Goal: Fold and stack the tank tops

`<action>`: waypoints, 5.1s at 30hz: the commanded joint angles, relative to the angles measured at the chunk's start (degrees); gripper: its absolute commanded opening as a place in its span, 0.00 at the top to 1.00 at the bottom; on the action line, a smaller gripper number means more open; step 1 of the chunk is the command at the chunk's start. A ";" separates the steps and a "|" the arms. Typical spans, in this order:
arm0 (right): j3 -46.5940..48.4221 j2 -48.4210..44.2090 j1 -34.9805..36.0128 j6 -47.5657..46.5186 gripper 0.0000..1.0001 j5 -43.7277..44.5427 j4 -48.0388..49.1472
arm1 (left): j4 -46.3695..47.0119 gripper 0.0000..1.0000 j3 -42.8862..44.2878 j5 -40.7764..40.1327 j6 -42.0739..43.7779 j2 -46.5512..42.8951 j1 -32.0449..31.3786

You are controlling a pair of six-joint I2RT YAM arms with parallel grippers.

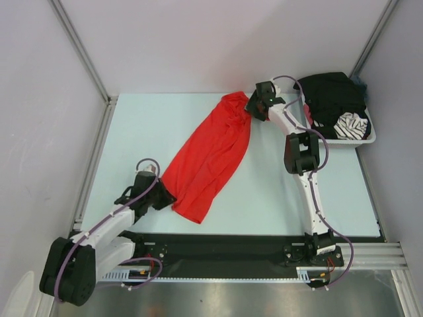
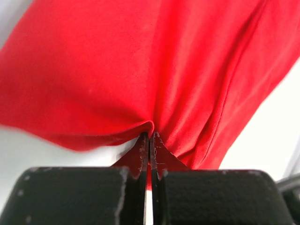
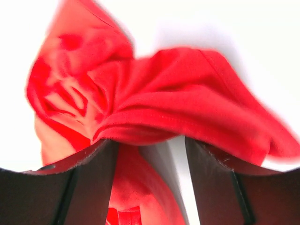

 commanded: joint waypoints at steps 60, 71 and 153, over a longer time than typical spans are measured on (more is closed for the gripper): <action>-97.99 -79.50 23.59 2.58 0.38 -17.16 13.03 | -26.83 0.09 2.67 -28.97 -15.73 -15.06 -29.76; -90.54 -64.59 26.23 1.01 0.51 -7.77 15.77 | -30.35 0.08 3.73 -33.54 -18.02 -18.22 -29.76; -98.52 -84.52 40.93 16.92 0.42 4.47 -14.74 | -17.34 0.46 -6.47 -15.17 -11.34 -12.34 -30.29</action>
